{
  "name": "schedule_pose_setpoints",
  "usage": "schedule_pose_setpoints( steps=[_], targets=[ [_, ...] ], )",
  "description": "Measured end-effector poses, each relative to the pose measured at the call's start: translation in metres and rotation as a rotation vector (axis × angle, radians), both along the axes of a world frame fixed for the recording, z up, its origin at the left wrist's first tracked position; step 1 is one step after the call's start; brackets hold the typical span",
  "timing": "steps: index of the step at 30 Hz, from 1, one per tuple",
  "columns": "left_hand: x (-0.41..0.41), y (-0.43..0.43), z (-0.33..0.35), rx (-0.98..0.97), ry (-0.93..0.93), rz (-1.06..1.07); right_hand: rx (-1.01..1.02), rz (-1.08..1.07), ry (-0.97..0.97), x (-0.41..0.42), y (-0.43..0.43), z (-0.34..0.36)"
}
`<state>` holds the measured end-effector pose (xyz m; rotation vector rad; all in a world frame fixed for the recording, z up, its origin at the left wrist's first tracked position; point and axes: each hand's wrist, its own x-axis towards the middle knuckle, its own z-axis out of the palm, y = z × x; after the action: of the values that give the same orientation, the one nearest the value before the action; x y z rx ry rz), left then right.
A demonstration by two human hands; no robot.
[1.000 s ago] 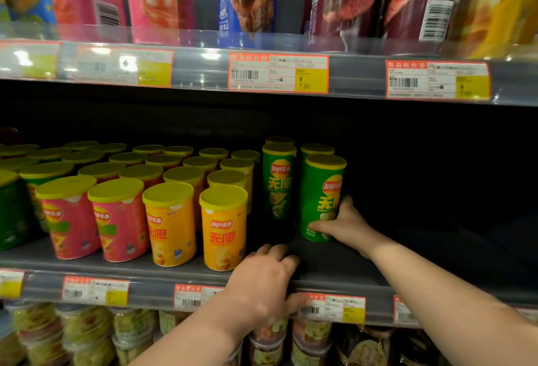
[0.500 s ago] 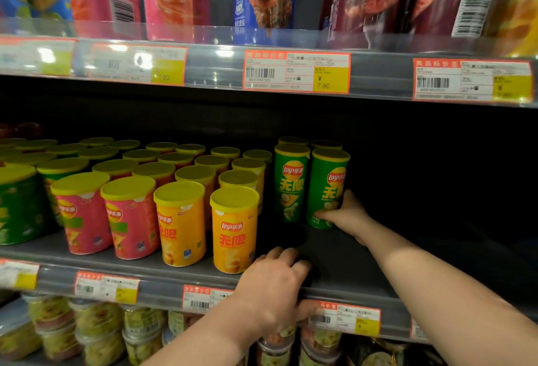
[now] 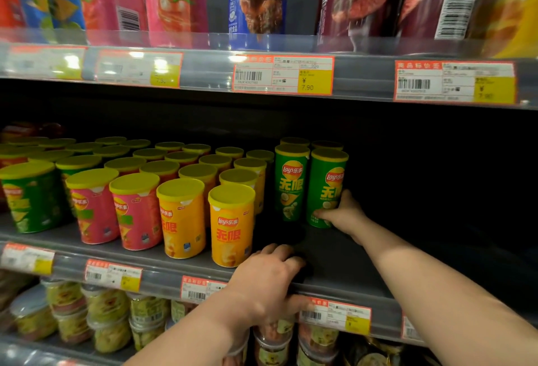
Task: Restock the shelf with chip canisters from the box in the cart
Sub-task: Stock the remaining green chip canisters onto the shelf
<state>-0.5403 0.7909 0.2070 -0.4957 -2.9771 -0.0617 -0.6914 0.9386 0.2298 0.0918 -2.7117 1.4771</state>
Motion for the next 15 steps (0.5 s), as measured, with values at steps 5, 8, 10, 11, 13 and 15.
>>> schedule_pose_setpoints(
  steps=[5, 8, 10, 11, 13, 15],
  targets=[
    [0.000, 0.000, 0.000, 0.019, 0.000, 0.007, 0.006, -0.004, -0.004, -0.002, 0.001, -0.003],
    [0.001, 0.001, 0.001, 0.008, -0.001, 0.022, 0.029, 0.011, -0.023, 0.001, 0.005, -0.005],
    [0.002, 0.002, 0.002, -0.012, 0.008, 0.039, 0.056, 0.027, -0.027, 0.005, 0.008, -0.005],
    [0.003, 0.003, 0.003, -0.022, 0.014, 0.049, 0.071, 0.034, -0.023, 0.008, 0.010, -0.003],
    [0.006, 0.004, 0.003, -0.042, 0.028, 0.071, 0.115, 0.048, -0.011, 0.015, 0.015, -0.001],
    [0.010, 0.006, 0.002, -0.066, 0.038, 0.098, 0.205, 0.068, 0.019, 0.027, 0.020, 0.002]
  ],
)
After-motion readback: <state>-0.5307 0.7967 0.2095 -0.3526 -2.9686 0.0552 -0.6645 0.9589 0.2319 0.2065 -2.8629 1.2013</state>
